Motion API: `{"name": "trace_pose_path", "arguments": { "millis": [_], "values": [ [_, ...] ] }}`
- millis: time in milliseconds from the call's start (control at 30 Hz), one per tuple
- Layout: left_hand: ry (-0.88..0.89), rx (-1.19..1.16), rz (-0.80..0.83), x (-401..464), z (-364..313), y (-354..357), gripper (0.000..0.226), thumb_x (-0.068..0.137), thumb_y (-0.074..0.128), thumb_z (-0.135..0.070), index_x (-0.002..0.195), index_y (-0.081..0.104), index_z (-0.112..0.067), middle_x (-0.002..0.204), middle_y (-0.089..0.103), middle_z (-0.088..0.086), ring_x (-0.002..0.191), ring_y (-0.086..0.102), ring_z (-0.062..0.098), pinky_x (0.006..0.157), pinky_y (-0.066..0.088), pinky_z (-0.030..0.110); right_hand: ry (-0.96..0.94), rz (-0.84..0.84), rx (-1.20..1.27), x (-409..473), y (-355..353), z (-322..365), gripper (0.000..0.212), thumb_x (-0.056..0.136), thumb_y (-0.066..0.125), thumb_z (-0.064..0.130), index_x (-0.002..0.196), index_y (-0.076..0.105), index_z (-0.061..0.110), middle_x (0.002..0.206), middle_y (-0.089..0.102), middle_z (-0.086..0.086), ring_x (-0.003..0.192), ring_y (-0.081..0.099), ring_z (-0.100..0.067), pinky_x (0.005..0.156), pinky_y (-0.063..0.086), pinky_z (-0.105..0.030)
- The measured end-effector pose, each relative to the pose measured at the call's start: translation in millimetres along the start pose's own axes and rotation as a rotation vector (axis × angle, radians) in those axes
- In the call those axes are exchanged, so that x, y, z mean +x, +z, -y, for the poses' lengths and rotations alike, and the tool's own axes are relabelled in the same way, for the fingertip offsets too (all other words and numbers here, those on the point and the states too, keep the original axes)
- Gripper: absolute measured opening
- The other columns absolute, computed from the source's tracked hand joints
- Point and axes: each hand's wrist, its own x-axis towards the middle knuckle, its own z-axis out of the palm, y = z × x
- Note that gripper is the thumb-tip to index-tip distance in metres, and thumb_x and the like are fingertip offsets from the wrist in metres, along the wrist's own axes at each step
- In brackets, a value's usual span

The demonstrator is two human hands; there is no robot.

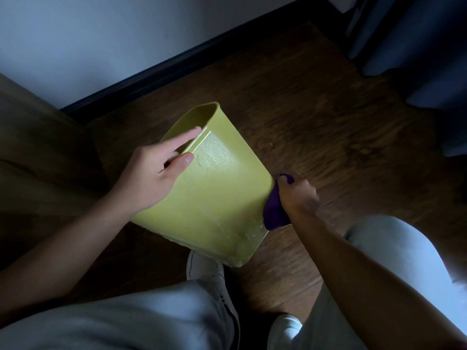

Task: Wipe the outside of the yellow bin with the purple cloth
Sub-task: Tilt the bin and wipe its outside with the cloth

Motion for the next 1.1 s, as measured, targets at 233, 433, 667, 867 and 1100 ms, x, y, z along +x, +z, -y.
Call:
{"name": "trace_pose_path", "arguments": {
  "millis": [233,433,667,867,1100],
  "values": [
    [0.063,0.098,0.033,4,-4,-3,0.051,0.104,0.055,-0.020,0.153,0.045,-0.028,0.051,0.029,-0.007,0.045,0.029,0.011,0.043,0.027,0.033,-0.417,-0.099,0.429,-32,-57,80,0.044,0.092,0.058,0.050,0.130,0.051,0.028,0.104,0.065,0.006,0.093,0.069,-0.022,0.083,0.059,-0.043],
    [0.078,0.142,-0.017,4,-2,-2,0.047,0.104,0.058,-0.024,0.150,0.050,-0.030,0.054,0.029,-0.005,0.048,0.027,0.009,0.046,0.029,0.033,-0.690,-0.291,0.451,-39,-49,150,0.029,0.088,0.057,0.034,0.105,0.068,0.013,0.113,0.068,-0.006,0.109,0.059,-0.026,0.090,0.049,-0.037],
    [0.105,0.154,-0.033,4,-3,-3,0.045,0.104,0.056,-0.021,0.149,0.052,-0.020,0.051,0.026,-0.011,0.046,0.032,0.013,0.042,0.021,0.025,-0.630,-0.202,0.374,-29,-11,106,0.045,0.094,0.044,0.032,0.134,0.063,0.026,0.131,0.061,-0.004,0.112,0.062,-0.027,0.090,0.053,-0.037],
    [0.058,0.099,-0.035,7,4,-5,0.044,0.105,0.056,-0.019,0.149,0.051,-0.024,0.054,0.025,-0.009,0.048,0.027,0.012,0.044,0.021,0.028,-0.282,-0.105,0.161,-19,12,33,0.060,0.094,0.023,0.050,0.118,0.068,0.018,0.116,0.062,-0.008,0.101,0.062,-0.030,0.087,0.054,-0.043],
    [0.045,0.051,-0.027,5,4,-3,0.044,0.105,0.055,-0.022,0.149,0.051,-0.025,0.054,0.038,-0.011,0.047,0.027,0.010,0.044,0.020,0.023,-0.033,-0.079,0.091,-12,23,-3,0.039,0.104,0.043,0.033,0.126,0.063,0.009,0.122,0.060,-0.020,0.108,0.060,-0.036,0.090,0.048,-0.045]
  ]
}}
